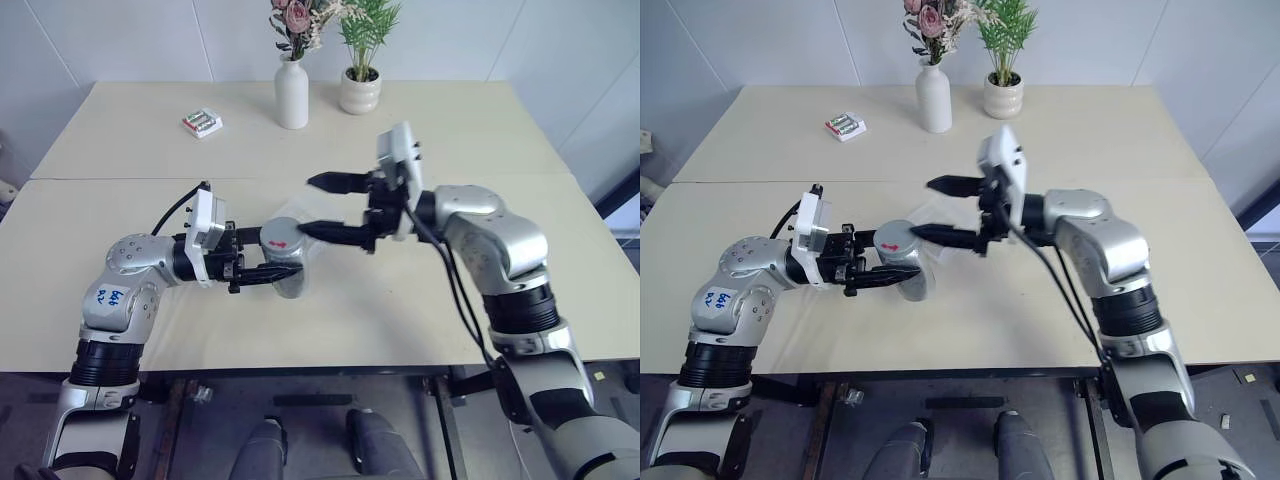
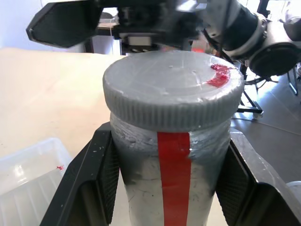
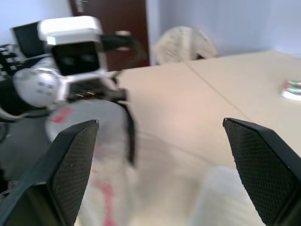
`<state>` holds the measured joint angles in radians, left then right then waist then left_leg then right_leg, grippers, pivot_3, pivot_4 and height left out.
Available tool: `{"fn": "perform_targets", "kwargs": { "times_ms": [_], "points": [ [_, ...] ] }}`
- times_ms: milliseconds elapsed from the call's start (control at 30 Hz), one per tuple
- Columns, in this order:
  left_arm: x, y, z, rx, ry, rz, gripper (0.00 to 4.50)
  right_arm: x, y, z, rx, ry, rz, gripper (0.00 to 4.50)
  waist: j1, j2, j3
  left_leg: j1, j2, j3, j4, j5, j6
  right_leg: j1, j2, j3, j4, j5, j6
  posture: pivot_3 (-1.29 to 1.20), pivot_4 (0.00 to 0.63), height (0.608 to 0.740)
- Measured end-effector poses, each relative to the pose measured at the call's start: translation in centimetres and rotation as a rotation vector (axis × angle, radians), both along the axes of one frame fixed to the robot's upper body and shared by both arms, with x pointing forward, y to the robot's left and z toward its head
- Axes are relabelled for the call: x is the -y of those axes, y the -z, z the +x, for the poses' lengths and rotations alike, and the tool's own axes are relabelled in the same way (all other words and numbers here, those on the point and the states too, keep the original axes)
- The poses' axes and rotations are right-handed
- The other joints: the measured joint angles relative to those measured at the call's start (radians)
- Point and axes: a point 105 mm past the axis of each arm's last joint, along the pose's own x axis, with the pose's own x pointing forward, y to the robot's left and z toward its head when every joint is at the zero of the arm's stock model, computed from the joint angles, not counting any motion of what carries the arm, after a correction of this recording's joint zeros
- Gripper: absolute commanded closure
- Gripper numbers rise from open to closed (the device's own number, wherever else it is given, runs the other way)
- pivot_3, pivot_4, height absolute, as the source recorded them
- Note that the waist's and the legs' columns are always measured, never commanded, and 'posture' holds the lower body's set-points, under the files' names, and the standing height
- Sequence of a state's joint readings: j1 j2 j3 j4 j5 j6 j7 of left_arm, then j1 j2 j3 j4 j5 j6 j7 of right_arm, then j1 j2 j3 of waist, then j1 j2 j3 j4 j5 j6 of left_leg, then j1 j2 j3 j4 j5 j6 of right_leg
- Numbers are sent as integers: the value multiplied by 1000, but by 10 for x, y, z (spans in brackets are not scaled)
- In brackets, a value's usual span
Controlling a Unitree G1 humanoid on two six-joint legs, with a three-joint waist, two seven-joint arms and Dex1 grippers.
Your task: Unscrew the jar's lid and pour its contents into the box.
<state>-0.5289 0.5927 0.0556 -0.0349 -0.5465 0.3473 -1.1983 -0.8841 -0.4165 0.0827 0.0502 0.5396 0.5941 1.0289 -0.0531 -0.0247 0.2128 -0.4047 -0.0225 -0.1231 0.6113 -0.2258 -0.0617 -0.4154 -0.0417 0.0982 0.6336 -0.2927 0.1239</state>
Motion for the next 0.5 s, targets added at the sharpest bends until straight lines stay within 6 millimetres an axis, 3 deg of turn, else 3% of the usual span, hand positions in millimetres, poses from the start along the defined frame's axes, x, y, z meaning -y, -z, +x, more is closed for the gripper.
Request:
{"fn": "perform_targets", "kwargs": {
  "times_ms": [300,500],
  "points": [
    [1,0,-2,6,6,4,2149,18,6,6,-36,24,-23,35,-4,0,0,0,0,0,0,0,0,0,0,0,0,0,0,0,150,740],
    [1,1,-3,3,1,5,2149,-2,-9,-16,-14,-76,29,35,-3,0,0,0,1,0,0,0,0,0,0,0,0,0,0,0,150,740]
  ]
}}
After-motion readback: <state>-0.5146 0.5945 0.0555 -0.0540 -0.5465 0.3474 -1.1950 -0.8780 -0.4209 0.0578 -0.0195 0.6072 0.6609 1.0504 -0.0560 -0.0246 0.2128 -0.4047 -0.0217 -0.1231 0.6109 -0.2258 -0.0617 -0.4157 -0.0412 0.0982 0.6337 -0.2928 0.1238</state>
